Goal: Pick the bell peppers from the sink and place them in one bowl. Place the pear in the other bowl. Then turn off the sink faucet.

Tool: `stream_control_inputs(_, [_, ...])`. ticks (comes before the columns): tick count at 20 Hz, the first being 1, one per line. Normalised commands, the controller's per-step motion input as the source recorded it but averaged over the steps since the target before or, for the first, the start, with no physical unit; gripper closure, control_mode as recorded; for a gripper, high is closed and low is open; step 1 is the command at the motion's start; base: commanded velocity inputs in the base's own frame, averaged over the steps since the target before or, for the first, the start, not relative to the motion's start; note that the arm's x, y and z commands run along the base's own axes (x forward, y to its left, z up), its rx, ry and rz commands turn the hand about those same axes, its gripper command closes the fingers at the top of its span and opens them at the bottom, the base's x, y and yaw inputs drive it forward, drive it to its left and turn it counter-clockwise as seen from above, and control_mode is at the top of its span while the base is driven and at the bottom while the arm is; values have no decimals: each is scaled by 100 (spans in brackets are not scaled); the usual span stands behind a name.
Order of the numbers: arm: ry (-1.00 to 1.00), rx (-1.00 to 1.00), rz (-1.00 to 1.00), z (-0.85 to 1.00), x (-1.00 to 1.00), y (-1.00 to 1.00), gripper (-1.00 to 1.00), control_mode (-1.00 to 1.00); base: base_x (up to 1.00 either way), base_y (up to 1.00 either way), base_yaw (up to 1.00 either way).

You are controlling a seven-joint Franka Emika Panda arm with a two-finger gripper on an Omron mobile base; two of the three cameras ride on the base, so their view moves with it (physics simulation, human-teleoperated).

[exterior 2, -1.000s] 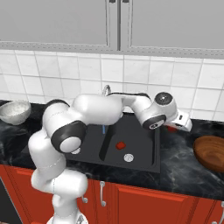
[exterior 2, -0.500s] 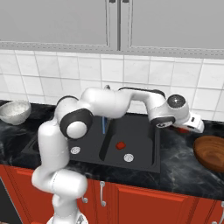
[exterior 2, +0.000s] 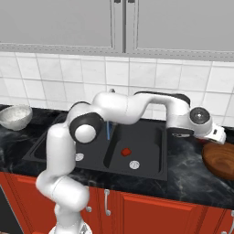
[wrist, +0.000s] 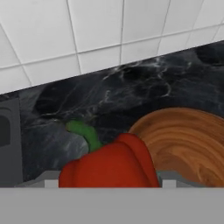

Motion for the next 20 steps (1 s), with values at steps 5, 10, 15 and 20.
stream_control_inputs(5, [-7,0,0,0,-12,-31,100,-100,0,0,0])
stream_control_inputs(10, [17,0,-1,0,10,-36,100,-100,0,0,0])
stream_control_inputs(15, [40,0,-1,0,30,-54,100,-100,0,0,0])
stream_control_inputs(20, [28,0,0,-9,14,-57,100,-100,0,0,0])
